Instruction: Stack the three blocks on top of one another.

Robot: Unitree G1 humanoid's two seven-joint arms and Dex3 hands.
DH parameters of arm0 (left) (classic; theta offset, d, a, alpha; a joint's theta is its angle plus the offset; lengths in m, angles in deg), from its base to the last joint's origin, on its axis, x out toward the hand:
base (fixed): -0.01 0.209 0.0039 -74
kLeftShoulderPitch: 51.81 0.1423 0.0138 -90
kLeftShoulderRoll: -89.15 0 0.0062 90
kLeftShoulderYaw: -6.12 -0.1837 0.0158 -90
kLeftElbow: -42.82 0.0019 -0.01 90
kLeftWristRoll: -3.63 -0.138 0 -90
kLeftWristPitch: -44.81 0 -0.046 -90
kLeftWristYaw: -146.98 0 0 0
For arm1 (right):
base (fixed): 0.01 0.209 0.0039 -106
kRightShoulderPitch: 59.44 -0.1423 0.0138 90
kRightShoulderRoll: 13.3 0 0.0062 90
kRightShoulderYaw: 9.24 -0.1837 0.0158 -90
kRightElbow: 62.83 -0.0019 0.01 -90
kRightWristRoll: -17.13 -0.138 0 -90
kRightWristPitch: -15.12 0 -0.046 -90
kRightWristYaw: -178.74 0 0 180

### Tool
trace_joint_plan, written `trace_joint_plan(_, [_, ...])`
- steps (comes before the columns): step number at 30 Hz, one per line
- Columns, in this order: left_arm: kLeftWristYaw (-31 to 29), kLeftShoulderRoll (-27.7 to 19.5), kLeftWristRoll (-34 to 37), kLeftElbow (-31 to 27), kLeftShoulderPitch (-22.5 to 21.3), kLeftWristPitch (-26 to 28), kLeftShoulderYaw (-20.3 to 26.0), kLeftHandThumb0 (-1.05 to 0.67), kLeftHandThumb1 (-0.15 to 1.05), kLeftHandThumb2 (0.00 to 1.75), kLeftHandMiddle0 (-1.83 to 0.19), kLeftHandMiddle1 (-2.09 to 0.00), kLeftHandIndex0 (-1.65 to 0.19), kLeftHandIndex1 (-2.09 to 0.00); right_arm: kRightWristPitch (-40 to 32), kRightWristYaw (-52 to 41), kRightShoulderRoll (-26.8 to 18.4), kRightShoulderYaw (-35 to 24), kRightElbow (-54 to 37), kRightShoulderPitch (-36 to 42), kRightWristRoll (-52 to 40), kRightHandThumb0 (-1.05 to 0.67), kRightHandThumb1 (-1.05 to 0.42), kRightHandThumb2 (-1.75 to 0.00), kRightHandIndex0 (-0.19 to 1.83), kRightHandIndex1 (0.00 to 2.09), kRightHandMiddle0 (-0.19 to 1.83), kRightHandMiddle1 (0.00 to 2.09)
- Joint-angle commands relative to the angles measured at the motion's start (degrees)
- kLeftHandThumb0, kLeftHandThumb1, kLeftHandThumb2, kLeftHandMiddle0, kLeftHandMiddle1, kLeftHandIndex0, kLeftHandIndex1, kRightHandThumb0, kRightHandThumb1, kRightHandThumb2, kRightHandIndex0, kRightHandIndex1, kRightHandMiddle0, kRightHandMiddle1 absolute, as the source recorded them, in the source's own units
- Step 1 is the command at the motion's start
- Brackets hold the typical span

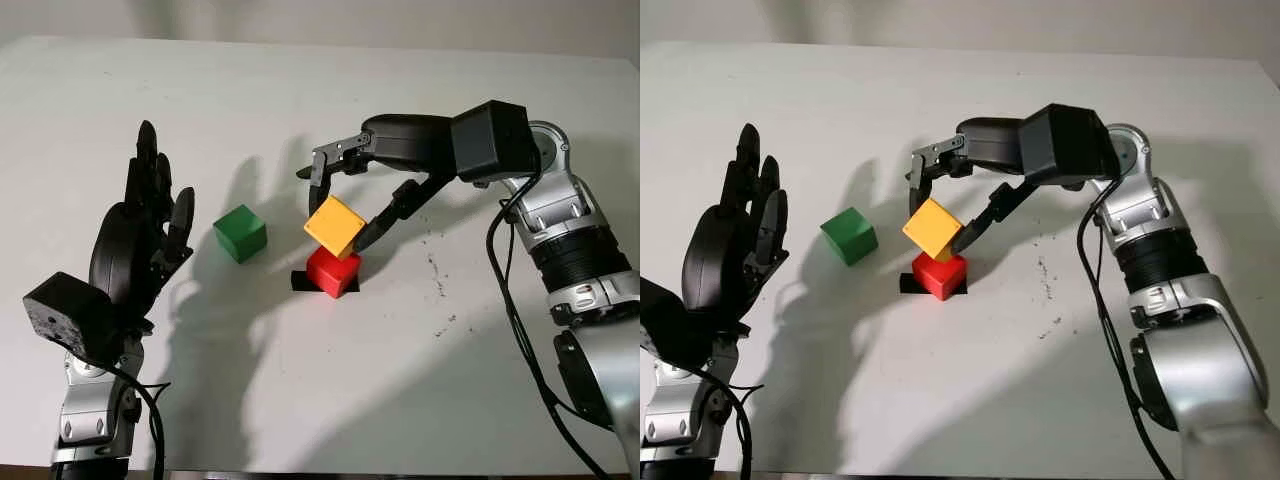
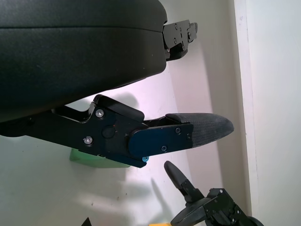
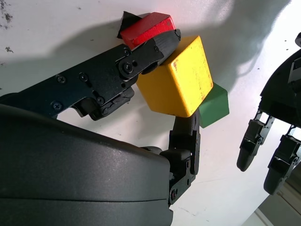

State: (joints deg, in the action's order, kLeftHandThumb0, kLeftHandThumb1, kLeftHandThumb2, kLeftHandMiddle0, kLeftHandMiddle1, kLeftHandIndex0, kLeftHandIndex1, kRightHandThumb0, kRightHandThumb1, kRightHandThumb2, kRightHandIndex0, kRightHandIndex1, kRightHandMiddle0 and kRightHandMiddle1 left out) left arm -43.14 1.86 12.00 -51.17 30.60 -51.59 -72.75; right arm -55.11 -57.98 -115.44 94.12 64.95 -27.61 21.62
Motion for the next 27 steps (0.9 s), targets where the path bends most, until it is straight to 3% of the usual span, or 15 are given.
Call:
trace_joint_plan(1, [0.0,0.1,-0.2,-0.1,-0.2,-0.6,-0.2,-0.76,1.05,0.53,0.19,0.00,0.19,0.00,0.8,0.0,-0.1,-0.4,0.2,0.6,0.1,-0.47,-0.95,-0.06,0.27,0.03,0.35,1.55])
trace_joint_plan(27, [-0.3,-0.3,0.4,-0.7,0.1,0.1,0.1,-0.76,1.05,0.52,0.19,0.00,0.19,0.00,3.3,1.7,0.9,1.2,5.7,1.4,4.8,-0.51,-0.94,-0.05,0.26,0.05,0.38,1.55])
